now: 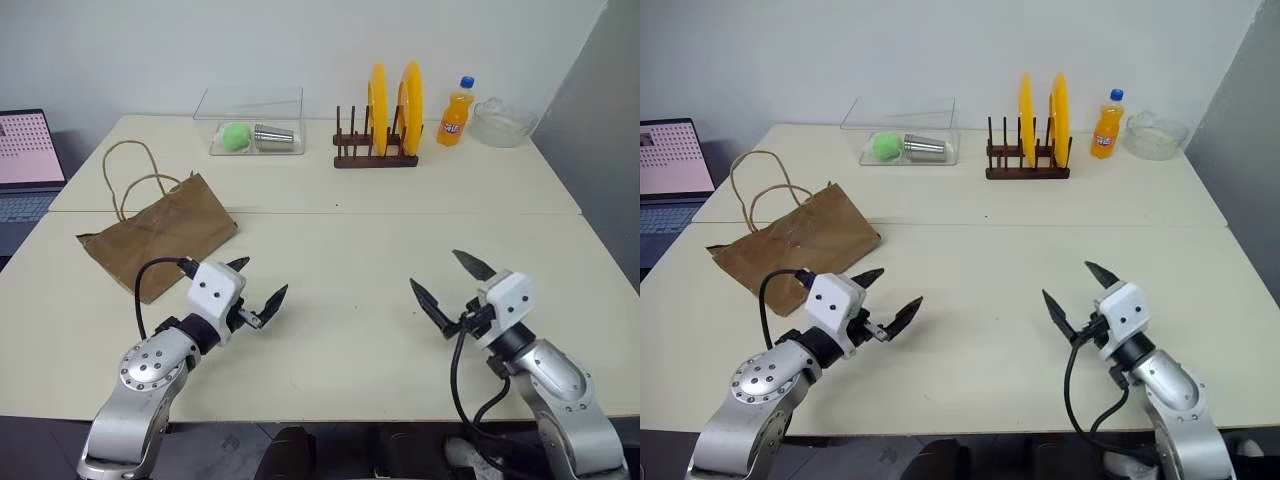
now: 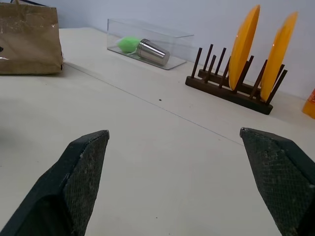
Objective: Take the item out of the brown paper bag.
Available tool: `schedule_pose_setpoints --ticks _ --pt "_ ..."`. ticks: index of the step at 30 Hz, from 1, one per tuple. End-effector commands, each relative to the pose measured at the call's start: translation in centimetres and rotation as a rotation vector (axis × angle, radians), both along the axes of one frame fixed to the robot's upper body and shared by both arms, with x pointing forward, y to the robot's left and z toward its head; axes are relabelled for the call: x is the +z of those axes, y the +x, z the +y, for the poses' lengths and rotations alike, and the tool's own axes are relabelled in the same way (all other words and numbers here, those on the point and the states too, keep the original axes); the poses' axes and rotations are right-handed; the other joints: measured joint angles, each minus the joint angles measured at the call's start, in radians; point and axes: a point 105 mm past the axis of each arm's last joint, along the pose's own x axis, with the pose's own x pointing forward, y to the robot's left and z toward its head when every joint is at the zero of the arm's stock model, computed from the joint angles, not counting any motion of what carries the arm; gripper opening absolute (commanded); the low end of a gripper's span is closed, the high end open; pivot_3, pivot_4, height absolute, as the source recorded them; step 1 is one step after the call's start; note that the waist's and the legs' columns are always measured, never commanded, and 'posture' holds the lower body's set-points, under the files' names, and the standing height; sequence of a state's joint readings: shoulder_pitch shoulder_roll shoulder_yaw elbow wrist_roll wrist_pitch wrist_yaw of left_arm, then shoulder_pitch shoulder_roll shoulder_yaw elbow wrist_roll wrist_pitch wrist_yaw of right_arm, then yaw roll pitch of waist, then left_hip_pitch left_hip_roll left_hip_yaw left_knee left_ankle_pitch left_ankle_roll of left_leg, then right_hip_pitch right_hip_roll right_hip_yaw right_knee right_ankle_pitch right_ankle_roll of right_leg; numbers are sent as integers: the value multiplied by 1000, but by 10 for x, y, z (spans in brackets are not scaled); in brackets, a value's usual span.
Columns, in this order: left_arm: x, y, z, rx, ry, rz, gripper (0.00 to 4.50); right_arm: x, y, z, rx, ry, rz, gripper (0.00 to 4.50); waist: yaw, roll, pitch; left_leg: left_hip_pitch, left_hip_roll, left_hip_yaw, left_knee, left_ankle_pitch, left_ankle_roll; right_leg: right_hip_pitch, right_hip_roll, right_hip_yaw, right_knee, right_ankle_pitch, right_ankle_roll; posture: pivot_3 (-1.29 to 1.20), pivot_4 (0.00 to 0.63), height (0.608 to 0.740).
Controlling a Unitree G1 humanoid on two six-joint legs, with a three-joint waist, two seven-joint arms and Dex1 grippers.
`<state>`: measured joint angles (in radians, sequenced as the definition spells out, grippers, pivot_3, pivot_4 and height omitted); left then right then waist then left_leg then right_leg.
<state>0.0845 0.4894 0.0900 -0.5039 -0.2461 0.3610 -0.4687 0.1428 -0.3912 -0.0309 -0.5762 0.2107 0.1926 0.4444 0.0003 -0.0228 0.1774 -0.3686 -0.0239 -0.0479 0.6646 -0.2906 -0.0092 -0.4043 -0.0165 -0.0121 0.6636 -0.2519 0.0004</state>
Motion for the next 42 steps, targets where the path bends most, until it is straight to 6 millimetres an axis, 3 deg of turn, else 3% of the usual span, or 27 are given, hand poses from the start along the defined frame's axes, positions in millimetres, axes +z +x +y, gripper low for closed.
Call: schedule_pose_setpoints --ticks 1,19,32,36,42 --pt "15 -1 -1 -20 -21 -82 4474 11 0 -4 -1 -4 -46 4500 0 0 0 0 0 0 0 0 0 0 0 0 0 0 0 0 150 740" --pt "12 -2 7 44 53 -93 4474 5 0 -5 18 -32 -26 4500 0 0 0 0 0 0 0 0 0 0 0 0 0 0 0 0 150 740" --pt "23 -1 13 61 27 -150 4474 4 2 2 54 -25 -4 4500 0 0 0 0 0 0 0 0 0 0 0 0 0 0 0 0 150 740" --pt "35 3 57 276 -11 -207 4474 14 -1 25 191 -53 -9 4500 -3 0 0 0 0 0 0 0 0 0 0 0 0 0 0 0 150 740" --pt "52 -11 99 484 -98 -249 4474 31 -6 58 433 -64 6 4500 -1 -2 1 0 0 0 0 0 0 0 0 -1 -1 0 0 0 150 740"
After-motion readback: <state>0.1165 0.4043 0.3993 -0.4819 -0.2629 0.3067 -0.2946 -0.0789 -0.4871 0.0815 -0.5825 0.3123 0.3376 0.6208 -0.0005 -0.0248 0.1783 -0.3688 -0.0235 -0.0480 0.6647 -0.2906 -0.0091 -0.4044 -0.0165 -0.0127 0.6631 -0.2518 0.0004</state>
